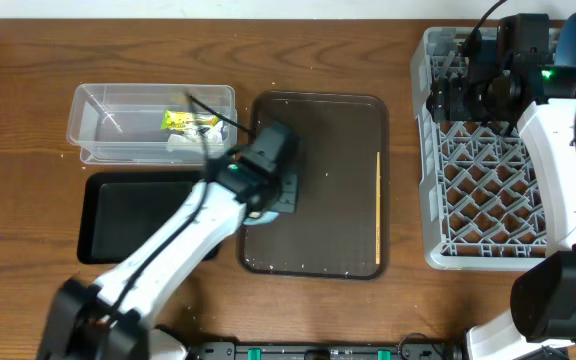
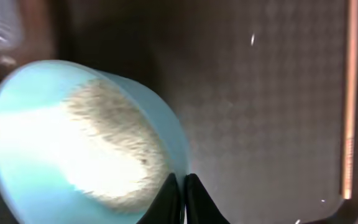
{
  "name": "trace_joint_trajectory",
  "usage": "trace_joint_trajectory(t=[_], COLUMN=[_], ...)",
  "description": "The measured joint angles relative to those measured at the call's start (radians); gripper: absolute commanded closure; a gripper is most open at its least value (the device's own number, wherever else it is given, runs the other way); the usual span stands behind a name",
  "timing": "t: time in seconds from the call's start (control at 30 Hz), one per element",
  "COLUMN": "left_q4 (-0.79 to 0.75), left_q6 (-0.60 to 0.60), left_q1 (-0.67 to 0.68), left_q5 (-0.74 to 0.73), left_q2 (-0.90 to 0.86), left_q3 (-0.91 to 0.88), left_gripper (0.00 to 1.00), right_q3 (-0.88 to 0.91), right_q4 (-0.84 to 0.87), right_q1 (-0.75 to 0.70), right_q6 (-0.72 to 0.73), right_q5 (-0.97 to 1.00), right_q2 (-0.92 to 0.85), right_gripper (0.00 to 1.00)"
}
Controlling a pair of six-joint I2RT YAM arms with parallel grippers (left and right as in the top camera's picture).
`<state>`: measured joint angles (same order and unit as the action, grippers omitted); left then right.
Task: Sort waste into correct bins and load items into the dishwasher rack
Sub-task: 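Lift the bowl with the left gripper and carry it over the black tray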
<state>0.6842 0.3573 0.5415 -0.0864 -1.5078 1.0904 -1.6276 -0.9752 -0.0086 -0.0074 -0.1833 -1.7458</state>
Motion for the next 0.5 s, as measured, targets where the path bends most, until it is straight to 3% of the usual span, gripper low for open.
trace_joint_trajectory(t=[0.23,0.5], left_q4=[0.034,0.071], left_q6=[-0.033,-0.044], left_q1=[-0.107,-0.34], left_q5=[0.009,-0.06], left_q2=[0.14,0.171], left_q3=[0.0,-0.001], left_gripper=[0.94,0.94], right_q3=[0.0,0.0], right_q4=[0.0,0.0], right_q1=[0.0,0.0], right_q6=[0.0,0.0], right_q5=[0.0,0.0], right_q2=[0.0,0.0], right_gripper=[0.17,0.17])
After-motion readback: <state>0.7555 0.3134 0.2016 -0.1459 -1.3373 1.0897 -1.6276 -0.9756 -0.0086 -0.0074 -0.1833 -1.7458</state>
